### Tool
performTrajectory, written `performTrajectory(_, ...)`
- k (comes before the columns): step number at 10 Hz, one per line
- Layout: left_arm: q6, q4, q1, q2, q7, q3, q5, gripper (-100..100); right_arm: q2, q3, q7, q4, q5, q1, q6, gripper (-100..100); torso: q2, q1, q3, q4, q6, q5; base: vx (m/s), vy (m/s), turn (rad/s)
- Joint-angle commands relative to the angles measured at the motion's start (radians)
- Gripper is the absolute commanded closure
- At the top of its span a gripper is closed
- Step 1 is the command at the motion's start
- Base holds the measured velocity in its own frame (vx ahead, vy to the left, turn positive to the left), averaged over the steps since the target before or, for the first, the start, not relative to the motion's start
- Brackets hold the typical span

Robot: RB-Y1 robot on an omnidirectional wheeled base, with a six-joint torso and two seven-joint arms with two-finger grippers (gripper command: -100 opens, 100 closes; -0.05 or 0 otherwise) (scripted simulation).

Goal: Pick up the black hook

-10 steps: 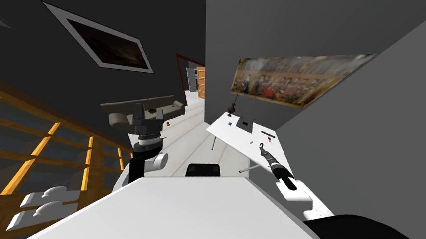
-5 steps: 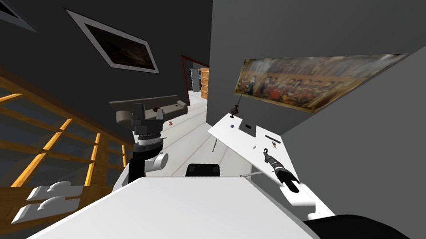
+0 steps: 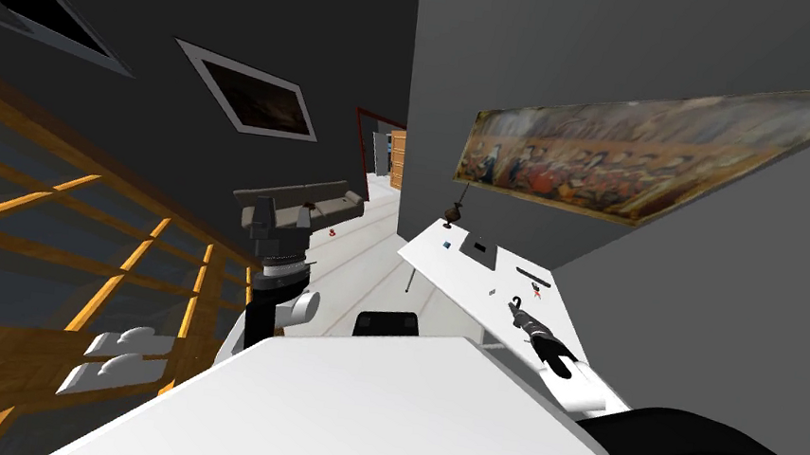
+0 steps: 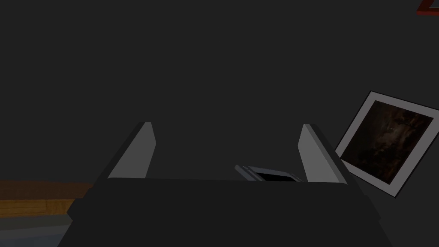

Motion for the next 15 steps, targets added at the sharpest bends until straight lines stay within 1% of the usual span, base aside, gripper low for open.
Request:
performTrajectory(1,0.0,0.0,0.0,0.0,0.0,0.0,0.0,0,0.005,0.001,0.014,0.02,0.032,0.0,0.03,-100,0.0,0.0,0.0,0.0,0.0,0.0,0.04,-0.026,0.157)
performTrajectory(4,0.0,0.0,0.0,0.0,0.0,0.0,0.0,0,0.019,-0.001,0.035,0.053,0.084,0.013,0.067,-100,0.0,0.0,0.0,0.0,0.0,0.0,0.04,-0.032,0.127)
performTrajectory(5,0.0,0.0,0.0,0.0,0.0,0.0,0.0,0,0.027,0.0,0.048,0.072,0.113,0.022,0.087,-100,0.0,0.0,0.0,0.0,0.0,0.0,0.035,-0.029,0.2)
performTrajectory(7,0.0,0.0,0.0,0.0,0.0,0.0,0.0,0,0.042,0.01,0.063,0.096,0.145,0.034,0.111,-100,0.0,0.0,0.0,0.0,0.0,0.0,0.034,-0.027,0.115)
performTrajectory(8,0.0,0.0,0.0,0.0,0.0,0.0,0.0,0,0.035,0.007,0.056,0.078,0.13,0.034,0.103,-100,0.0,0.001,0.0,0.0,0.001,0.0,0.016,-0.013,0.017)
performTrajectory(9,0.0,0.0,0.0,0.0,0.0,0.0,0.0,0,0.035,0.008,0.057,0.077,0.131,0.036,0.109,0,0.001,0.002,0.001,0.0,0.001,0.0,0.0,0.0,0.0)
performTrajectory(10,0.0,0.0,0.0,0.0,0.0,0.0,0.0,0,0.032,-0.001,0.107,0.127,0.109,-0.014,0.104,-100,0.002,0.002,0.001,0.0,0.001,0.001,-0.078,0.01,0.043)
performTrajectory(11,0.0,0.0,0.0,0.0,0.0,0.0,0.0,0,0.032,-0.001,0.112,0.156,0.109,-0.041,0.104,-100,0.006,0.003,0.003,0.001,0.0,0.001,-0.097,0.007,0.028)
performTrajectory(12,0.0,0.0,0.0,0.0,0.0,0.0,0.0,0,0.029,-0.009,0.15,0.188,0.088,-0.074,0.1,-100,0.008,0.003,0.004,0.002,0.001,0.001,-0.113,0.019,0.04)
performTrajectory(13,0.0,0.0,0.0,0.0,0.0,0.0,0.0,0,0.029,-0.009,0.168,0.212,0.088,-0.102,0.1,-100,0.009,0.004,0.005,0.002,0.001,0.001,-0.102,0.0,0.015)
performTrajectory(14,0.0,0.0,0.0,0.0,0.0,0.0,0.0,0,0.029,-0.009,0.168,0.234,0.088,-0.123,0.1,-100,0.009,0.002,0.005,0.002,0.001,0.001,-0.046,-0.014,-0.001)
performTrajectory(15,0.0,0.0,0.0,0.0,0.0,0.0,0.0,0,0.026,-0.018,0.214,0.267,0.066,-0.16,0.096,-100,0.006,0.002,0.004,0.002,0.001,0.0,-0.082,-0.007,0.043)
